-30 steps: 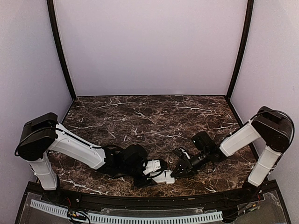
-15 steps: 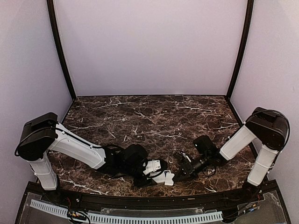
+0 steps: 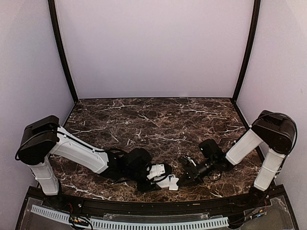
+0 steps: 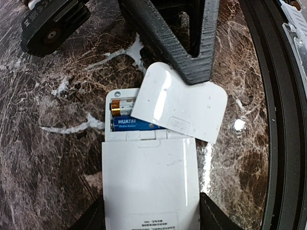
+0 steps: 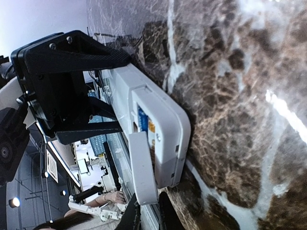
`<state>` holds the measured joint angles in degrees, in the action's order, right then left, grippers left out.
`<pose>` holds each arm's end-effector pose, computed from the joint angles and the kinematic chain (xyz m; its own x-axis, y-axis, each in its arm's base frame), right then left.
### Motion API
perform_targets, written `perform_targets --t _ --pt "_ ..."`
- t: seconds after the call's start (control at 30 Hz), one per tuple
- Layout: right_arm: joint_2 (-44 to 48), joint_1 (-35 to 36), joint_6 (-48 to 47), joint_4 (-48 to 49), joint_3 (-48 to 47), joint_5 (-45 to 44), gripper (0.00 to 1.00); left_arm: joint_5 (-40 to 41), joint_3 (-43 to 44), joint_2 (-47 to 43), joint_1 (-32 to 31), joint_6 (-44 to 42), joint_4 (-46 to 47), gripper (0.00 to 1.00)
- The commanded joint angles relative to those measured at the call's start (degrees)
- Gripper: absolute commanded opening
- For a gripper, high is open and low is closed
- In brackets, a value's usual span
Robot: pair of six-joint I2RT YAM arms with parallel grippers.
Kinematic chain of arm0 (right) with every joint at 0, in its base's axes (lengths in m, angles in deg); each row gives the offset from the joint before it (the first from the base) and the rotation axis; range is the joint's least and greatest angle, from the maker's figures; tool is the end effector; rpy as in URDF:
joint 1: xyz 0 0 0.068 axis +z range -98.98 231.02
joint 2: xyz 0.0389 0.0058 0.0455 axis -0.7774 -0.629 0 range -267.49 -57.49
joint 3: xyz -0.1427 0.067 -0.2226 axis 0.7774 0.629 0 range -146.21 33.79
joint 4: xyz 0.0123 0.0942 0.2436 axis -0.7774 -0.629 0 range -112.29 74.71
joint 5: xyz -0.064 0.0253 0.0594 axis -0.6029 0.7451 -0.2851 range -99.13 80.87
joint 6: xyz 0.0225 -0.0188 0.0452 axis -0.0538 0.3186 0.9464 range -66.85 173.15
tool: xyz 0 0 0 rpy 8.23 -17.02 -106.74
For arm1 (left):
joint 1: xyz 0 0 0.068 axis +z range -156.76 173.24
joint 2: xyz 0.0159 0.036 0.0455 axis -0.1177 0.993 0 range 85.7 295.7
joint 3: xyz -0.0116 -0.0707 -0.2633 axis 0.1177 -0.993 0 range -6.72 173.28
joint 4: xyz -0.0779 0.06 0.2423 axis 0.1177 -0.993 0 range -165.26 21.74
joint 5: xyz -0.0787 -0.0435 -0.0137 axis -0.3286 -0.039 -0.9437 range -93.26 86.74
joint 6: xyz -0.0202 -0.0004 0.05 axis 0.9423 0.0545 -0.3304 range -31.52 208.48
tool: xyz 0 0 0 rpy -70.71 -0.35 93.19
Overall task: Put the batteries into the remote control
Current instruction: Pick up the battery cover at the center of the board.
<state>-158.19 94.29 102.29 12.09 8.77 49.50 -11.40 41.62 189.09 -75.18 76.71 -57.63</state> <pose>0.1607 0.1930 0.0813 -0.9384 -0.3424 0.0469 -0.0927 0.3803 0.9202 0.1234 -0.3263 0.1274 -0.0565 0.6923 -0.7194 0.9901 0.1315 0.0487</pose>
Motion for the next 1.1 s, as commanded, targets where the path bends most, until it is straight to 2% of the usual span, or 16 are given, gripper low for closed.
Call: perform_targets --t 0.0,0.23,0.53,0.87,1.07 --pt "-0.91 0.75 2.34 5.76 -0.47 -5.30 0.13 0.30 -1.92 3.19 -0.85 -1.68 -8.11 0.52" --pt "-1.18 1.41 3.61 7.49 -0.86 -5.19 0.14 0.23 -2.02 3.44 -0.80 -1.68 -7.82 0.52" --pt "-1.08 2.26 5.90 10.98 -0.52 -2.80 0.09 0.32 -2.06 3.57 -0.83 -1.59 -7.73 0.52" --pt "0.66 2.59 6.32 9.20 -0.81 -3.19 0.05 0.30 -1.95 3.74 -0.83 -1.55 -7.73 0.52" --pt "-0.03 2.95 5.89 7.12 -1.88 -4.64 0.08 0.25 -1.93 3.91 -0.83 -1.59 -7.71 0.52"
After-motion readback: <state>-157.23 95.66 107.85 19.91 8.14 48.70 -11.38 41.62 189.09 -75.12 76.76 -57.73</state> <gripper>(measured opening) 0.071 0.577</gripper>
